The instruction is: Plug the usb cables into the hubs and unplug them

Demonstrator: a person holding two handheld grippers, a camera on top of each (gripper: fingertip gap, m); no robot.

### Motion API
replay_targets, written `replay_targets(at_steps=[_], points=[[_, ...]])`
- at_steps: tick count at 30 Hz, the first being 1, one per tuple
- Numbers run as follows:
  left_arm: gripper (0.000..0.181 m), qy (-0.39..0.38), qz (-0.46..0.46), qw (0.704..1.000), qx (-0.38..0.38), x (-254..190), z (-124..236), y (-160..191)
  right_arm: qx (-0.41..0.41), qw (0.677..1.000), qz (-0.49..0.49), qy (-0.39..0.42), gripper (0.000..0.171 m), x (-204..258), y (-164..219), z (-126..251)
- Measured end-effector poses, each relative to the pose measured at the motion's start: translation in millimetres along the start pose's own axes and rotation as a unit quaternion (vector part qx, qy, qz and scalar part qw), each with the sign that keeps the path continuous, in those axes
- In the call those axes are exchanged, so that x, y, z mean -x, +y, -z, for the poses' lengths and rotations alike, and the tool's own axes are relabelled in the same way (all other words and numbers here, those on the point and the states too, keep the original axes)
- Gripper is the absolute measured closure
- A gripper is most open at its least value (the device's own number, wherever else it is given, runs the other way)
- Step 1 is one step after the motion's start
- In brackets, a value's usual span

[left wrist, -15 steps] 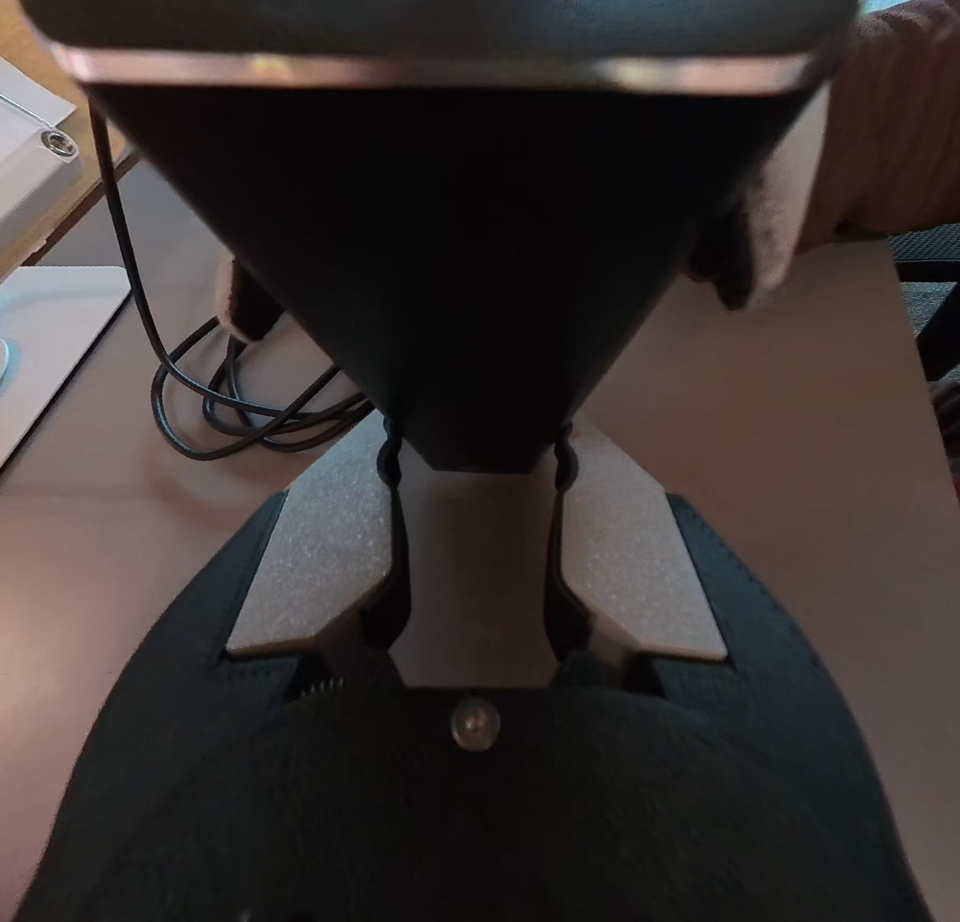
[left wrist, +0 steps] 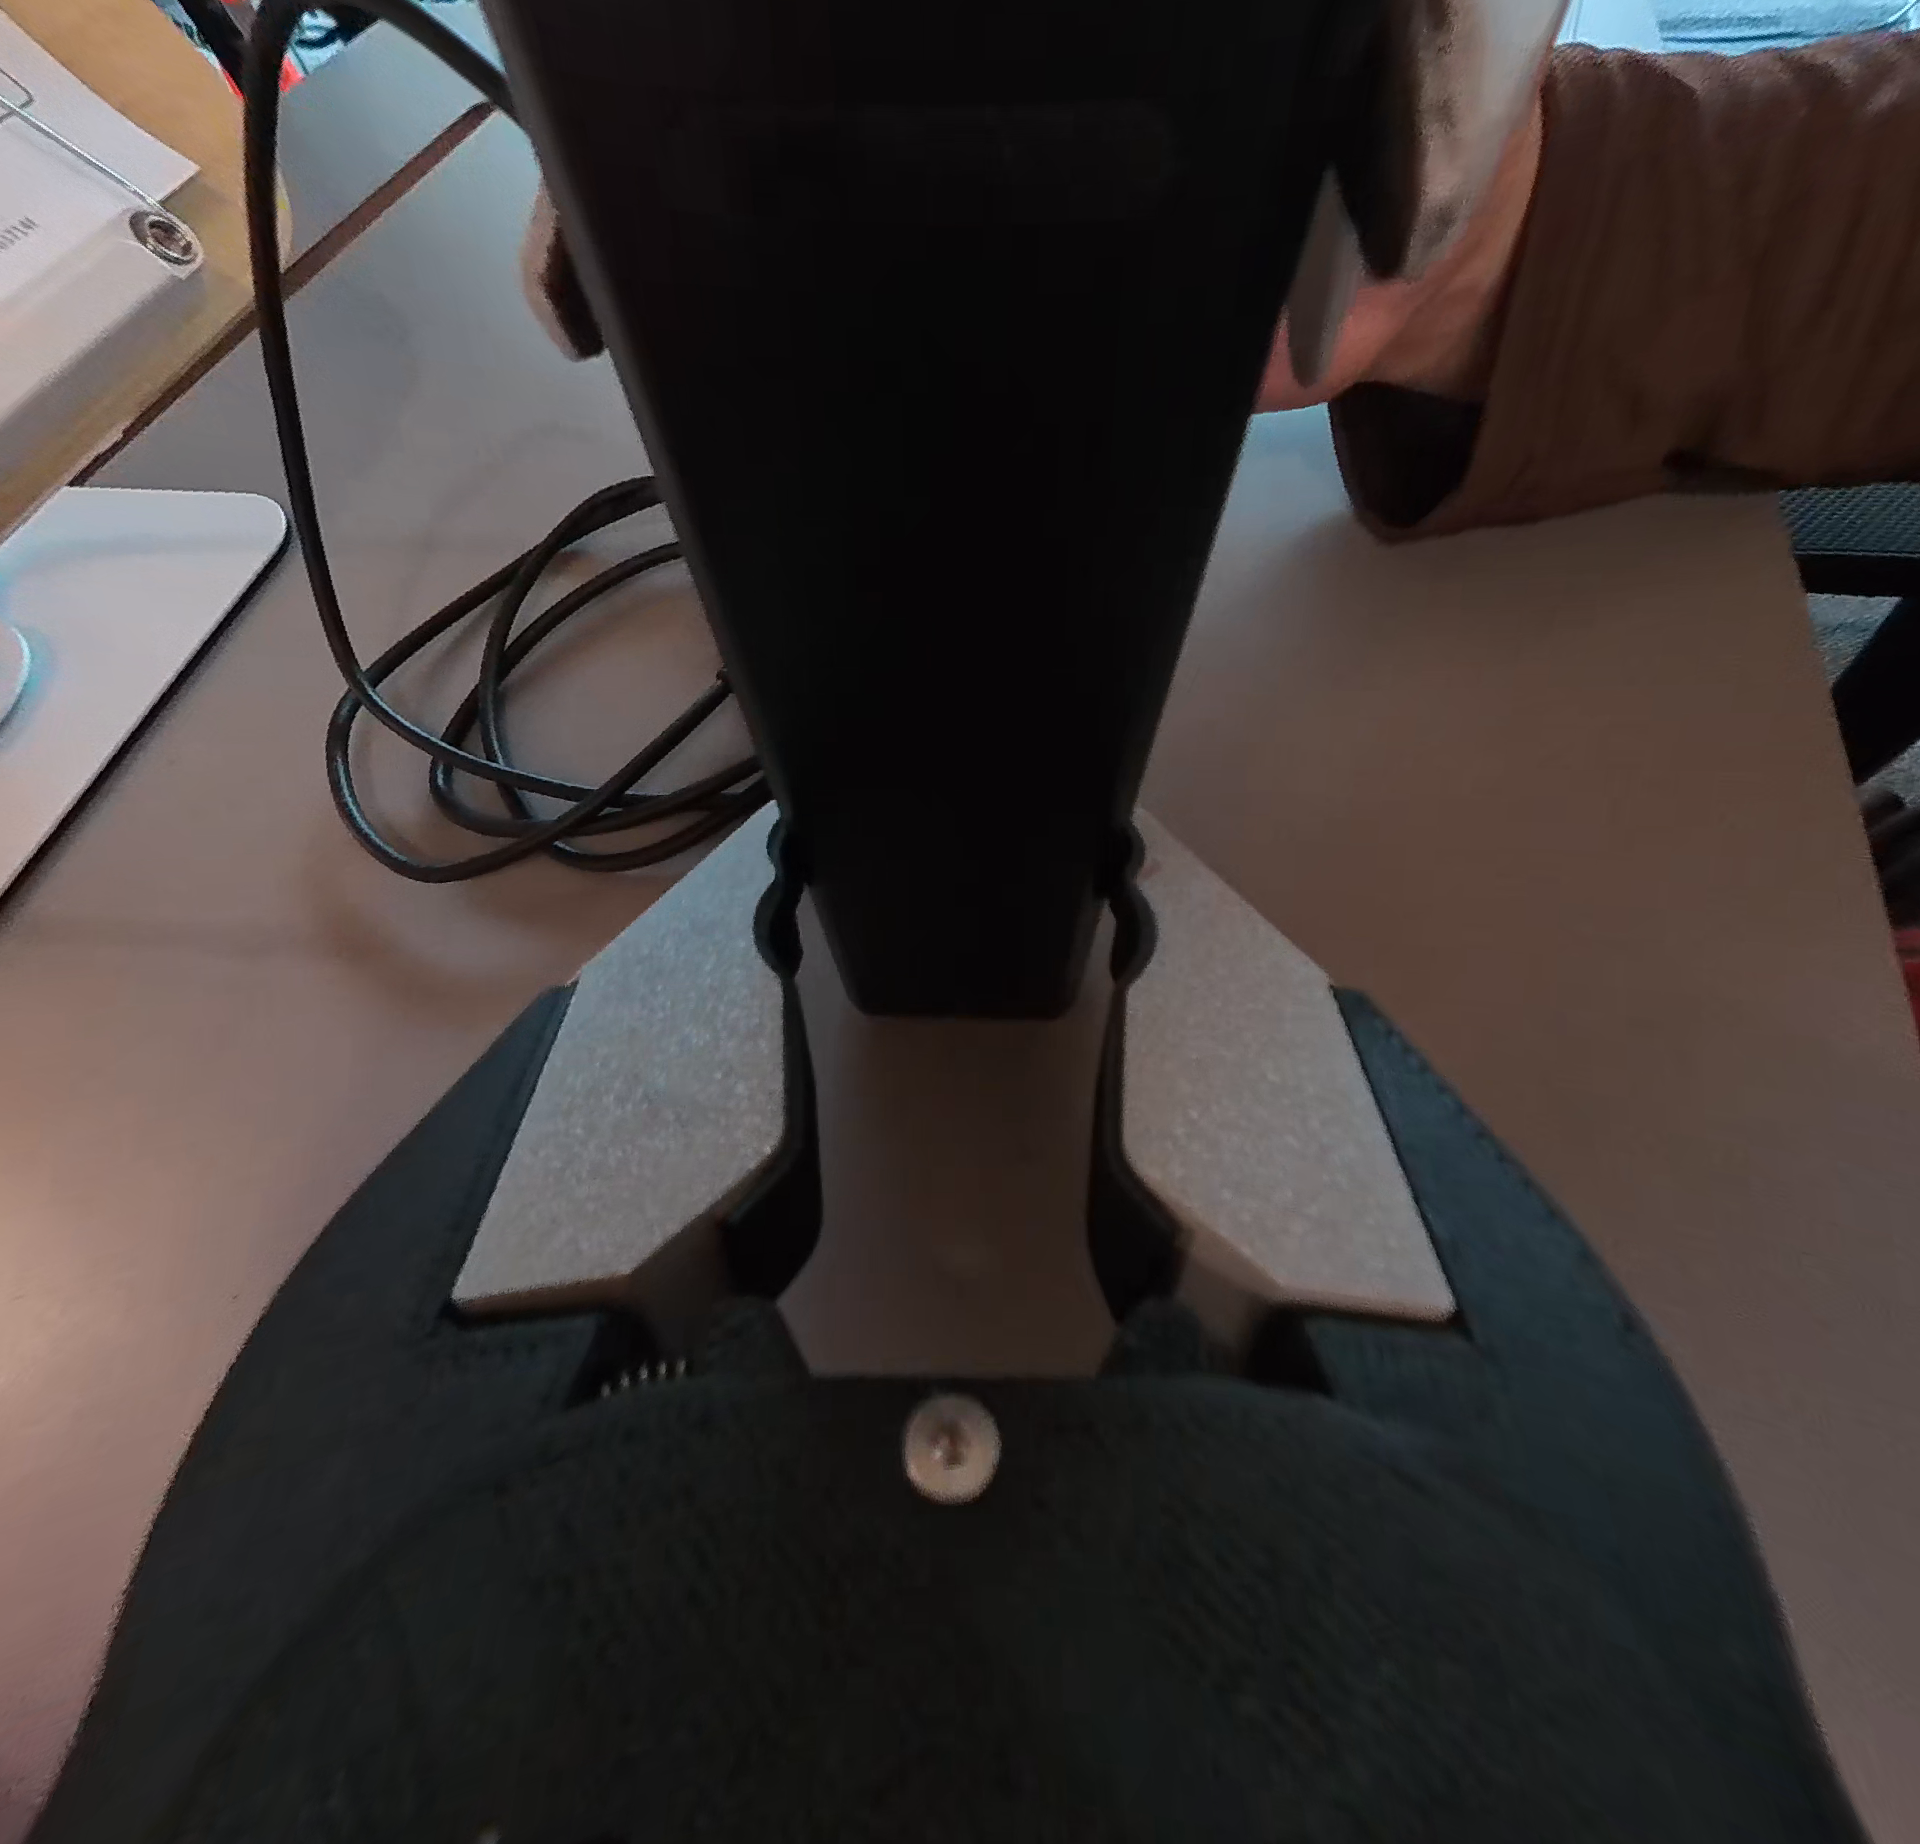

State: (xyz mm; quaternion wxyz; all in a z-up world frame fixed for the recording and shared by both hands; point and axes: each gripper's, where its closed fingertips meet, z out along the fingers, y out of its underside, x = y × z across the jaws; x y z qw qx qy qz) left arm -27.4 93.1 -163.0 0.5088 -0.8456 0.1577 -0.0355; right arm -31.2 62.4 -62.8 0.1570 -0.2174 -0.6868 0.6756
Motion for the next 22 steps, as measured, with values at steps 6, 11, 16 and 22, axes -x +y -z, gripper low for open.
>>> replay_targets(at_steps=[6, 11, 16, 22], points=[[0.123, 0.007, 0.013, 1.000, -0.011, 1.2, -0.7, 0.1, 0.003, 1.000, -0.006, 0.003, 0.113, -3.5, 3.5, -0.3], [0.123, 0.020, 0.030, 0.999, -0.010, 1.6, -1.2, 1.4, 0.001, 1.000, -0.019, 0.001, 0.110, -6.5, 5.8, -0.7], [0.123, 0.017, 0.026, 0.999, -0.008, 1.8, -1.8, 1.7, 0.009, 1.000, -0.023, -0.001, 0.110, -7.7, 10.5, -2.4], [0.121, 0.022, 0.030, 0.999, 0.020, 1.0, -7.3, 8.6, 0.037, 0.999, -0.021, 0.002, 0.109, -9.0, 23.4, -9.3]])
